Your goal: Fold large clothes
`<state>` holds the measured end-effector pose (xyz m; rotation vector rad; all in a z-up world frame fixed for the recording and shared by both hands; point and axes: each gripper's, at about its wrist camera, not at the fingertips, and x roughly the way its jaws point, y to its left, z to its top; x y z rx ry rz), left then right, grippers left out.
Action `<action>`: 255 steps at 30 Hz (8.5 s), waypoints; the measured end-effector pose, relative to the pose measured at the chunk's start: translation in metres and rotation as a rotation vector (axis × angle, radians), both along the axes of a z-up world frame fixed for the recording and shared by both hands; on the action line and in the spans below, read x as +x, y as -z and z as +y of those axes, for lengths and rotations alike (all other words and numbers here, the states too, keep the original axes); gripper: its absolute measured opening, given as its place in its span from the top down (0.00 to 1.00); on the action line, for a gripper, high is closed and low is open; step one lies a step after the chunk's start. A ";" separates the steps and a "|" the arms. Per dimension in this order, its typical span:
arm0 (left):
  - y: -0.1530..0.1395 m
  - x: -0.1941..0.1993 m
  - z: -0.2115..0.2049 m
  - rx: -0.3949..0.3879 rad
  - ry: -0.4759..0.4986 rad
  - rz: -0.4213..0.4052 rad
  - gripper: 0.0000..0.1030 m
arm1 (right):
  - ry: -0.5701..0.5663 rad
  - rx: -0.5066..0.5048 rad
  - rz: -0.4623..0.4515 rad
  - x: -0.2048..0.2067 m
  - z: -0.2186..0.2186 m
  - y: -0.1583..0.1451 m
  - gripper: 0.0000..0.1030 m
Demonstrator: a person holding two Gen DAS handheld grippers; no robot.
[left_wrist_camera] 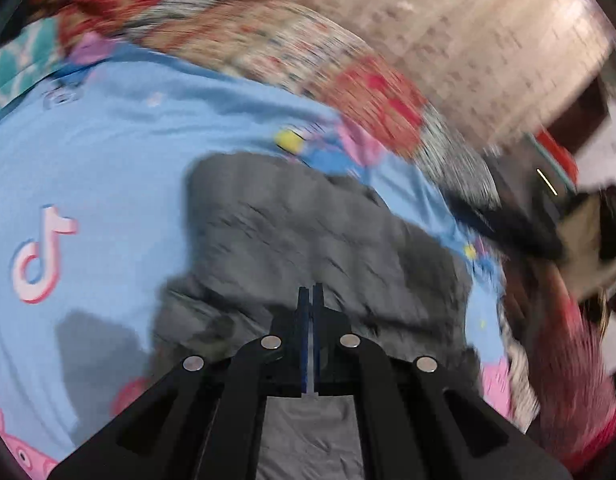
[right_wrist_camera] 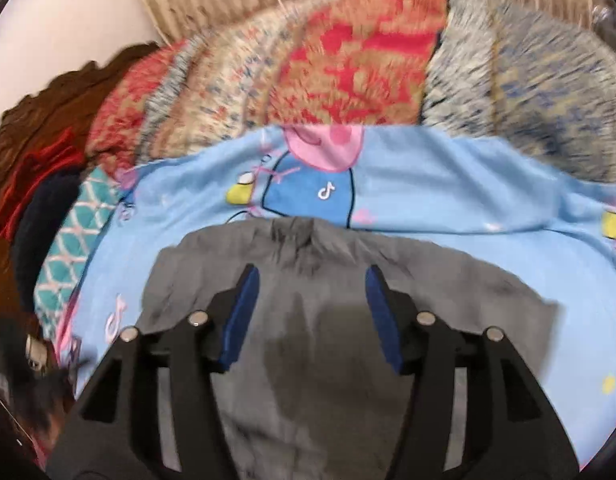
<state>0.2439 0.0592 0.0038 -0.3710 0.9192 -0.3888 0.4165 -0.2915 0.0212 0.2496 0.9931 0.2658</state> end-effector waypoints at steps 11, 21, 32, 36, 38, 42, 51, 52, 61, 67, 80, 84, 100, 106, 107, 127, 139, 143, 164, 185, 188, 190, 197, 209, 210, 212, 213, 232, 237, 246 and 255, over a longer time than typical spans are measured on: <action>0.092 -0.047 -0.040 0.073 0.176 0.064 0.72 | -0.052 -0.276 0.129 0.090 0.062 0.090 0.66; 0.113 -0.041 -0.031 0.044 0.076 0.140 0.72 | -0.098 -0.232 -0.205 -0.002 0.050 -0.019 0.97; 0.064 -0.072 0.033 0.003 -0.083 0.112 0.72 | -0.303 -0.226 -0.383 -0.230 0.055 -0.060 0.97; 0.024 -0.099 0.078 -0.031 -0.159 0.043 0.72 | -0.328 -0.228 -0.314 -0.301 0.057 -0.024 0.97; 0.002 -0.116 0.095 -0.055 -0.194 -0.002 0.72 | -0.320 -0.233 -0.260 -0.329 0.061 0.001 0.97; -0.048 -0.148 0.103 -0.046 -0.191 -0.139 0.72 | -0.283 -0.268 -0.195 -0.364 0.062 0.044 0.97; -0.018 -0.108 0.009 0.153 0.051 -0.123 0.72 | -0.110 -0.133 -0.176 -0.388 0.051 0.079 0.91; 0.001 -0.098 -0.001 0.187 0.065 -0.074 0.72 | -0.103 -0.107 -0.168 -0.388 0.048 0.077 0.86; 0.045 -0.079 -0.007 0.275 0.065 -0.021 0.72 | 0.021 -0.084 -0.342 -0.383 -0.037 -0.021 0.54; 0.050 -0.073 -0.008 0.293 0.054 -0.018 0.72 | 0.196 -0.115 -0.235 -0.306 -0.098 -0.005 0.54; 0.091 -0.058 -0.011 0.326 0.133 -0.070 0.72 | 0.300 0.118 -0.136 -0.347 -0.093 0.121 0.55; 0.100 -0.057 -0.014 0.339 0.124 -0.063 0.72 | 0.306 0.127 -0.116 -0.337 -0.093 0.129 0.56; -0.008 -0.071 0.091 0.190 0.002 -0.056 0.49 | 0.369 0.191 -0.240 -0.389 -0.141 0.031 0.20; 0.042 -0.039 0.095 0.081 0.058 0.102 0.33 | 0.453 0.423 -0.066 -0.355 -0.181 0.080 0.16; 0.051 -0.037 0.094 0.054 0.067 0.120 0.30 | 0.457 0.452 -0.036 -0.351 -0.183 0.089 0.16; 0.083 -0.024 0.114 -0.125 0.126 0.171 0.10 | 0.244 0.492 0.071 -0.299 -0.103 0.129 0.09; 0.089 -0.033 0.039 -0.051 0.184 0.120 0.17 | 0.083 0.400 0.050 -0.265 -0.029 0.104 0.52; 0.047 -0.004 0.044 -0.020 0.135 0.018 0.24 | 0.036 0.303 -0.055 -0.233 -0.007 0.071 0.59; 0.059 0.140 0.078 0.382 -0.318 0.003 0.05 | 0.247 0.283 0.164 -0.026 0.010 0.131 0.06; 0.019 -0.131 0.058 0.452 -0.301 -0.111 0.05 | 0.174 -0.033 -0.030 -0.342 0.056 0.078 0.06; 0.020 -0.171 0.038 0.457 -0.240 -0.080 0.05 | 0.157 -0.038 -0.010 -0.387 0.068 0.078 0.06; 0.018 -0.191 0.029 0.474 -0.223 -0.077 0.05 | 0.159 -0.026 -0.004 -0.410 0.073 0.078 0.06; 0.010 -0.247 0.020 0.516 -0.231 -0.065 0.04 | 0.157 0.014 -0.010 -0.465 0.085 0.066 0.06; 0.006 -0.289 0.021 0.589 -0.221 -0.053 0.02 | 0.161 0.074 -0.034 -0.495 0.085 0.056 0.06; 0.006 -0.292 0.021 0.592 -0.215 -0.051 0.02 | 0.165 0.081 -0.034 -0.497 0.084 0.055 0.06; 0.006 -0.295 0.019 0.606 -0.203 -0.050 0.02 | 0.173 0.093 -0.036 -0.501 0.082 0.055 0.06; 0.006 -0.296 0.018 0.615 -0.198 -0.053 0.02 | 0.176 0.097 -0.036 -0.502 0.081 0.055 0.06; -0.008 -0.308 0.010 0.667 -0.212 -0.105 0.01 | 0.207 0.112 -0.065 -0.514 0.066 0.049 0.06; -0.013 -0.309 0.014 0.674 -0.229 -0.105 0.01 | 0.196 0.112 -0.086 -0.515 0.069 0.045 0.06; -0.015 -0.310 0.018 0.687 -0.233 -0.106 0.01 | 0.184 0.138 -0.114 -0.516 0.067 0.037 0.06; -0.013 -0.309 0.019 0.704 -0.236 -0.097 0.01 | 0.182 0.153 -0.102 -0.514 0.066 0.041 0.06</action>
